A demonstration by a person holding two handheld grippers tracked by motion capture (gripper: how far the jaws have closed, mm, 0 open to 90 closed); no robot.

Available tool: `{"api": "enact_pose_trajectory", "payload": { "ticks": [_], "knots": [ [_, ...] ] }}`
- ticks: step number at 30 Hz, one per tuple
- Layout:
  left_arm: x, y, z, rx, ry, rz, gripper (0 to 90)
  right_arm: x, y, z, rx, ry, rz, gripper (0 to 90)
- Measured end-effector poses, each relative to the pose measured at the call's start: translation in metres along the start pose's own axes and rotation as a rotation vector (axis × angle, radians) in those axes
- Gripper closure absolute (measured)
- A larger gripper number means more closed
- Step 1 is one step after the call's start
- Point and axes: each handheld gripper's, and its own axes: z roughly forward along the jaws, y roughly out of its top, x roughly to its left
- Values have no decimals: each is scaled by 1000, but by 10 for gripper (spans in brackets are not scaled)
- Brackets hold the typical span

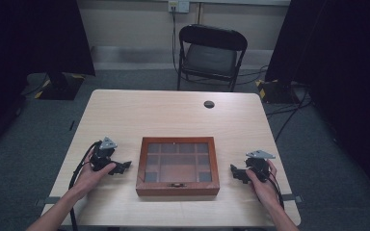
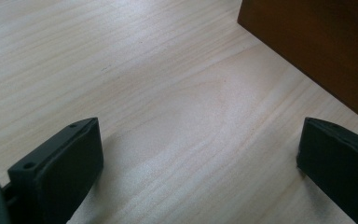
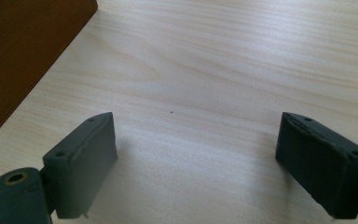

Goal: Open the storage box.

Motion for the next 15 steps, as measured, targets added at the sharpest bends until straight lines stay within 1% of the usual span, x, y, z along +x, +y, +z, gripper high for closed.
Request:
{"api": "enact_pose_trajectory", "payload": {
  "ticks": [2,3,4,5,7,8,10,11,12,13,14,15],
  "knots": [
    [0,0,-1,4,3,4,13,0,0,0,-1,-1,0,116],
    [0,1,-1,12,4,-3,21,0,0,0,-1,-1,0,116],
    [0,1,-2,7,9,-13,38,0,0,0,-1,-1,0,116],
    [0,2,-3,10,7,-8,68,0,0,0,-1,-1,0,116],
    [1,2,-6,9,16,-12,155,0,0,0,-1,-1,0,116],
    [1,3,-6,12,14,-13,170,0,0,0,-1,-1,0,116],
    [0,3,-7,20,12,-19,170,0,0,0,-1,-1,0,116],
    [0,4,-8,23,-1,-27,175,0,0,0,-1,-1,0,116],
    [0,5,-8,28,-24,-40,186,0,0,0,-1,-1,0,116],
    [1,8,-9,42,-55,-49,187,0,0,0,-1,-1,0,116],
    [1,10,-11,43,-73,-54,185,0,0,0,-1,-1,0,116],
    [0,13,-13,32,-85,-55,181,0,0,0,-1,-1,0,116]
  ]
}}
